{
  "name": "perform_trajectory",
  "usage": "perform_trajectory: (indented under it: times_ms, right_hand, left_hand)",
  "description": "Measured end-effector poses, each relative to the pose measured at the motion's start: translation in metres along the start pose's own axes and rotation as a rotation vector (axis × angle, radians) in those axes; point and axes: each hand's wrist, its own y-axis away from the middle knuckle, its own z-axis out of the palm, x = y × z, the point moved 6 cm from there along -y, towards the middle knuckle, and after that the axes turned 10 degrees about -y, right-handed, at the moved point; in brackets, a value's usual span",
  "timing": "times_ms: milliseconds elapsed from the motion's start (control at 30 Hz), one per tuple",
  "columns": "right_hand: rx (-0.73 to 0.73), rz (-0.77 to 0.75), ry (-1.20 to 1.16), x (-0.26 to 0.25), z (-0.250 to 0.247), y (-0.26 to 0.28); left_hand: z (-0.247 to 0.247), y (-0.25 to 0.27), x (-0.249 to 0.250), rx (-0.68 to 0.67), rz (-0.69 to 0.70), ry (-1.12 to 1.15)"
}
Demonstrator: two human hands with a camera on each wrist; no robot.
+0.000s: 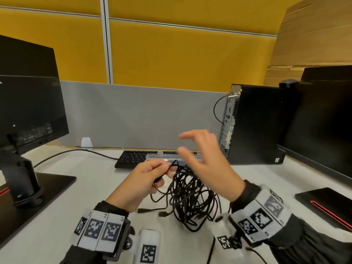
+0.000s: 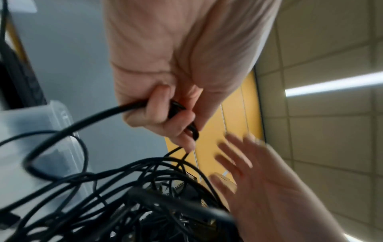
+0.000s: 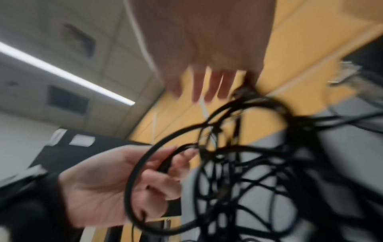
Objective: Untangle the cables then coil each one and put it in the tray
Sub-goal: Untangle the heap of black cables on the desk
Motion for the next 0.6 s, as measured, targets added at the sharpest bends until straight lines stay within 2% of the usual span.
perform_trajectory:
  times_ms: [67,133,300,367,433,533,600]
  right_hand:
    - [-0.290,-0.025,0.172,-0.004,0.028,0.000]
    - [-0.415,0.010,0.173,0.003,0.042,0.002]
    - [-0.416,0.098,0.123,0.031,0.041,0.005]
    - [-0.416,0.132,0.168,0.040,0.037,0.006]
    - [-0.432,0.181,0.242,0.055,0.028,0.007]
    - [-0.398,0.270,0.235,0.083,0.005,0.010]
    - [-0.402,0.302,0.213,0.091,-0.005,0.014]
  left_hand:
    - [0.003,0.002,0.004,-0.003,0.045,-0.029]
    - [-0.001,0.002,0.006,0.027,0.097,-0.080]
    - [-0.008,0.001,0.011,0.165,0.216,-0.321]
    - [-0.013,0.002,0.015,0.280,0.254,-0.316]
    - [-0.040,0.003,0.012,0.460,0.243,-0.075]
    - [-0.091,0.009,-0.002,0.671,0.159,0.454]
    - [-0.099,0.010,-0.012,0.726,0.086,0.553]
